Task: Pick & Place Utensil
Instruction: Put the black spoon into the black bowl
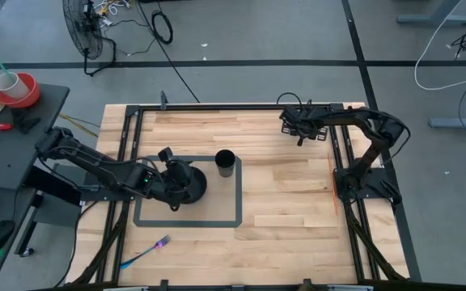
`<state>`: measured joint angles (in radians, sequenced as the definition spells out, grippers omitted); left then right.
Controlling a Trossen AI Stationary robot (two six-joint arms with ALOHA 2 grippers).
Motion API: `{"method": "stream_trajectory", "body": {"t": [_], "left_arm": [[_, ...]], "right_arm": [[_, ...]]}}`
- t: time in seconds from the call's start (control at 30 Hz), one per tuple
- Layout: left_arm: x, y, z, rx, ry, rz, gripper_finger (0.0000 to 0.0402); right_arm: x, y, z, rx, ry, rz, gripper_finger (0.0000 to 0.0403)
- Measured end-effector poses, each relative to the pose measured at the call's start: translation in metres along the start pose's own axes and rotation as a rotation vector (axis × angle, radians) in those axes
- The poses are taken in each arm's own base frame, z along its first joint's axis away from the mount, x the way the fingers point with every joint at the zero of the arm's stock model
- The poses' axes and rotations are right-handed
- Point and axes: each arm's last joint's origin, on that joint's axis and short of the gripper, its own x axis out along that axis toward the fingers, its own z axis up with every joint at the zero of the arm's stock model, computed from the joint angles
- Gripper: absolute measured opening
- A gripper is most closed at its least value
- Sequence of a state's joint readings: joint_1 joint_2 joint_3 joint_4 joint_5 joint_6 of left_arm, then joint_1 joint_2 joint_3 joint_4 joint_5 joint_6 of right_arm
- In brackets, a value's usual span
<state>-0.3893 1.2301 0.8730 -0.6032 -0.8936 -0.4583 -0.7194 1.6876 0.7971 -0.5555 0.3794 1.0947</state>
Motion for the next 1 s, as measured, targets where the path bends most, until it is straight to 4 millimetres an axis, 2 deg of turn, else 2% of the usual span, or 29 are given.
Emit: {"method": "stream_trajectory", "body": {"t": [0.23,0.57,0.83,1.0], "left_arm": [[0.000,0.000,0.000,0.001,0.000,0.000,0.0133],[0.000,0.000,0.000,0.000,-0.001,0.000,0.0133],[0.000,0.000,0.000,0.000,-0.002,0.002,0.0133],[0.000,0.000,0.000,0.000,-0.002,0.002,0.0133]], "right_arm": [[0.005,-0.005,-0.010,0.018,0.009,0.006,0.0154],[-0.005,0.001,-0.027,-0.064,-0.004,0.053,0.0086],[-0.011,0.005,-0.040,-0.100,0.001,0.069,0.0050],[-0.015,0.008,-0.049,-0.127,0.010,0.084,0.0051]]}}
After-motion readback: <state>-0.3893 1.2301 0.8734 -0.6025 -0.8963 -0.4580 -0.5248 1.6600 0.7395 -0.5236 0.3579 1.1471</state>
